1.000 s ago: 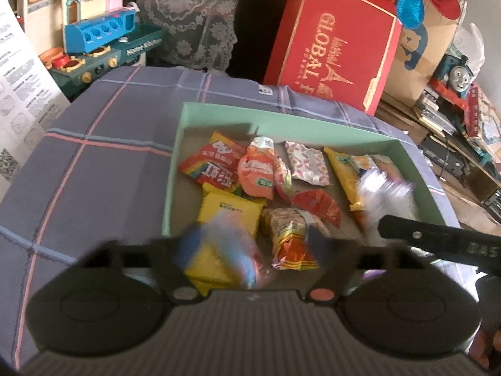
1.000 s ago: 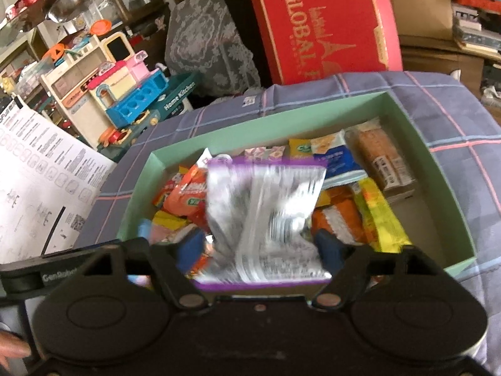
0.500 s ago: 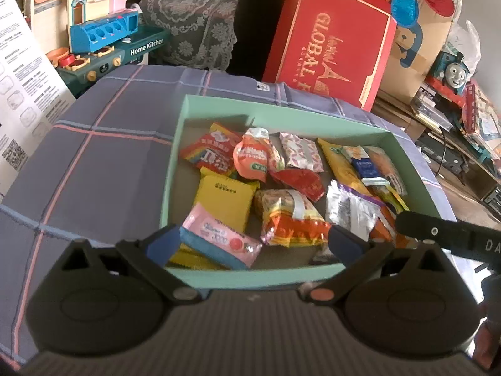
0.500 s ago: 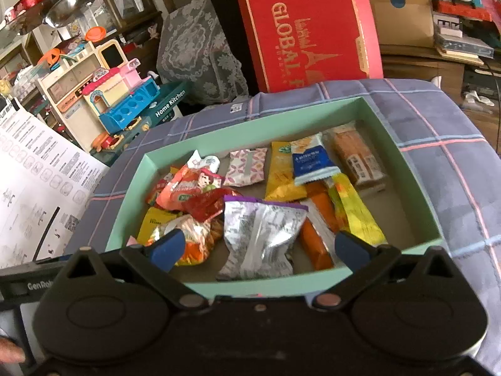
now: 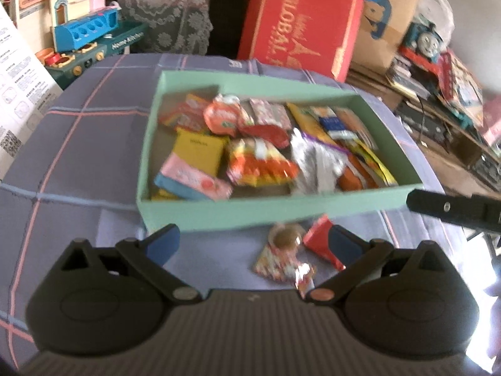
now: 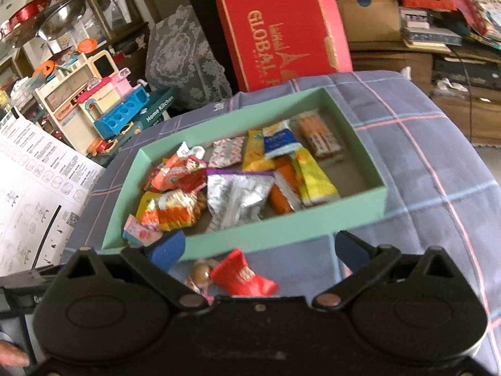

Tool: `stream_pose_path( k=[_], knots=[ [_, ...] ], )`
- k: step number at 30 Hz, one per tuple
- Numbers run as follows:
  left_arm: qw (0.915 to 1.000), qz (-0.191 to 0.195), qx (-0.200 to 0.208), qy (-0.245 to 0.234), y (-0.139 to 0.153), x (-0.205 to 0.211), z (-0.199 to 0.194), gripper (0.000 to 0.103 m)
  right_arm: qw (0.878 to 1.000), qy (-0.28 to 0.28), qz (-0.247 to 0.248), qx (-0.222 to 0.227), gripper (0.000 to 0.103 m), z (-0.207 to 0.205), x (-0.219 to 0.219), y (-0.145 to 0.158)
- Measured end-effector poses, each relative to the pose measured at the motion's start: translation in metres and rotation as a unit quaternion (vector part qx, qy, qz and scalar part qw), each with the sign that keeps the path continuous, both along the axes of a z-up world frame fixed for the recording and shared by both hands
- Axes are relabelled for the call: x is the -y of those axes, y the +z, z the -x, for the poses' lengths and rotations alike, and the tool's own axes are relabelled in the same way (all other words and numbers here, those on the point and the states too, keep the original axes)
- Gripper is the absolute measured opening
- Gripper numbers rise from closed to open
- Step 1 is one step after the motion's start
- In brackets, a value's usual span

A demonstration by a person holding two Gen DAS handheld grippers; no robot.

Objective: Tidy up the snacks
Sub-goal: 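Grasp red candy packet with right tool while left tool grasps gold-edged brown chocolate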

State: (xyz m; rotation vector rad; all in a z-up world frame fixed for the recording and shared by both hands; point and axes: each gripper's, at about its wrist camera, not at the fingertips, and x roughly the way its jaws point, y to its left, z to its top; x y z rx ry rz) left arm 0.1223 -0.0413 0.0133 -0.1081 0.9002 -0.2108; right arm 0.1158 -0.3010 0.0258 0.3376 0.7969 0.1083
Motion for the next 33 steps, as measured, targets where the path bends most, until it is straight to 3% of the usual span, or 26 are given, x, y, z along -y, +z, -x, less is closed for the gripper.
stream_pose_path(
  k=[11,19,26,33],
  knots=[
    [0.9950,-0.034,-0.055,-0.076,-0.027,0.024,0.056,0.103,0.999,-0.037,-0.020,-0.022,0.103,0.055,0.030,-0.024],
    [0.9916,-0.033,-0.097,-0.078,-0.045,0.027,0.075,0.103,0.997,-0.050,-0.034,-0.043,0.103,0.086,0.038,-0.049],
    [0.9892,-0.036,-0.112,-0.088,-0.050,0.033,0.082,0.103,0.995,-0.066,-0.052,-0.055,0.103,0.099,0.045,-0.064],
    [0.9881,-0.086,-0.092,-0.088,-0.058,0.034,0.083,0.094,0.995,-0.059,-0.054,-0.060,0.103,0.099,0.040,-0.065]
  ],
)
